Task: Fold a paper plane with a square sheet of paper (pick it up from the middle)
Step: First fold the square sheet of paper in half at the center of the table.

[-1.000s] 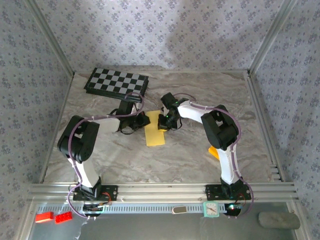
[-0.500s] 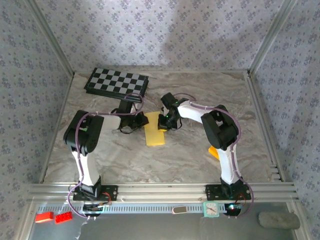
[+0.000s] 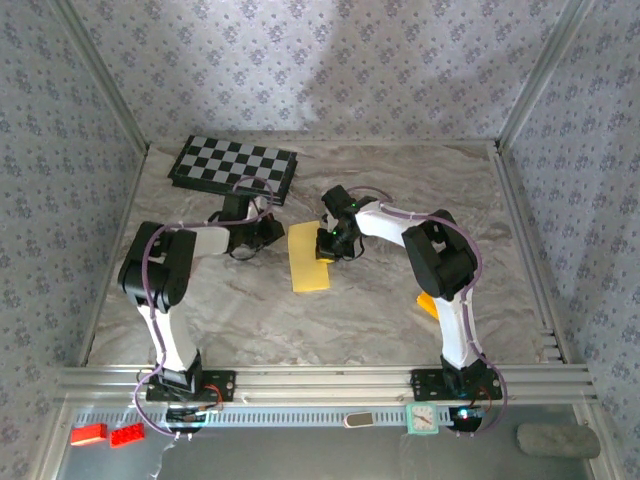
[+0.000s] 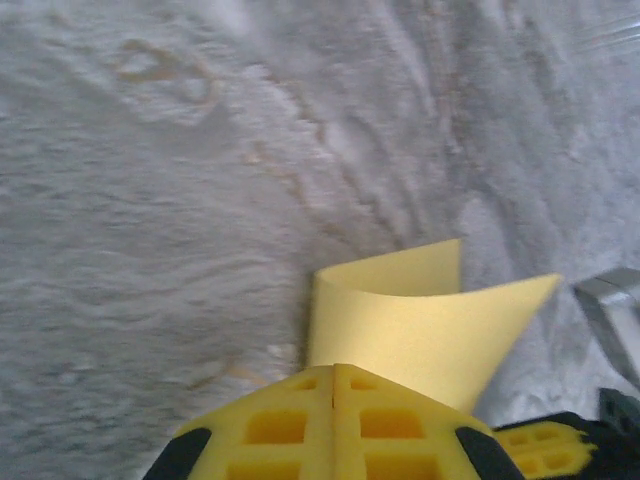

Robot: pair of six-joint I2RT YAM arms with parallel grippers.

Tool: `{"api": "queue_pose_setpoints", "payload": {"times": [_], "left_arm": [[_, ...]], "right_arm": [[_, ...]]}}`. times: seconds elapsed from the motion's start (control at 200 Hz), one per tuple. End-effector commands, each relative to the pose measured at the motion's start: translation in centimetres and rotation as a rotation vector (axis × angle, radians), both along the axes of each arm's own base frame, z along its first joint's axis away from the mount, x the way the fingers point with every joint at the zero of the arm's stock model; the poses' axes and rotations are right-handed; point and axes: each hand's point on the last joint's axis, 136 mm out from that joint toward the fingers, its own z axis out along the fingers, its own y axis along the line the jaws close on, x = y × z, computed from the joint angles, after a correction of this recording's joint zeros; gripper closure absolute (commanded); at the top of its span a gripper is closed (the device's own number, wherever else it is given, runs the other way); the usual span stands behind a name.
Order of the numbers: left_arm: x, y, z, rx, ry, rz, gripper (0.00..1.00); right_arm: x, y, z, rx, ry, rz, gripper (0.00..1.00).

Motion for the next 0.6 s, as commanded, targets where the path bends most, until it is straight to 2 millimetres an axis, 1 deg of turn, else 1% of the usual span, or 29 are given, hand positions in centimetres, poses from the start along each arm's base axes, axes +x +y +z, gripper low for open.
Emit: {"api": "queue_pose_setpoints", "payload": {"times": [0.0, 0.16, 0.27, 0.44, 0.595], "left_arm": [[0.0, -2.2, 2.9, -0.09, -0.091, -0.048, 0.98], [-0.2, -3.9, 1.3, -0.095, -0.047, -0.075, 0.98], [0.1, -4.2, 0.2, -0.083, -0.016, -0.071, 0.98], [1.1, -2.9, -1.9, -0.013, 0.026, -0.009, 0.98], [2.2, -0.5, -3.4, 0.044, 0.05, 0.075, 0.98]], "right_arm": [[-6.1, -11.9, -9.6, -0.53, 0.213, -0.013, 0.96], [-6.0, -11.8, -9.7, -0.531, 0.213, -0.011, 0.96], [-6.0, -11.8, -9.6, -0.53, 0.212, -0.011, 0.95], [-6.0, -11.9, -9.7, -0.53, 0.213, -0.012, 0.96], [-6.0, -12.0, -9.7, -0.532, 0.213, -0.013, 0.95]]}}
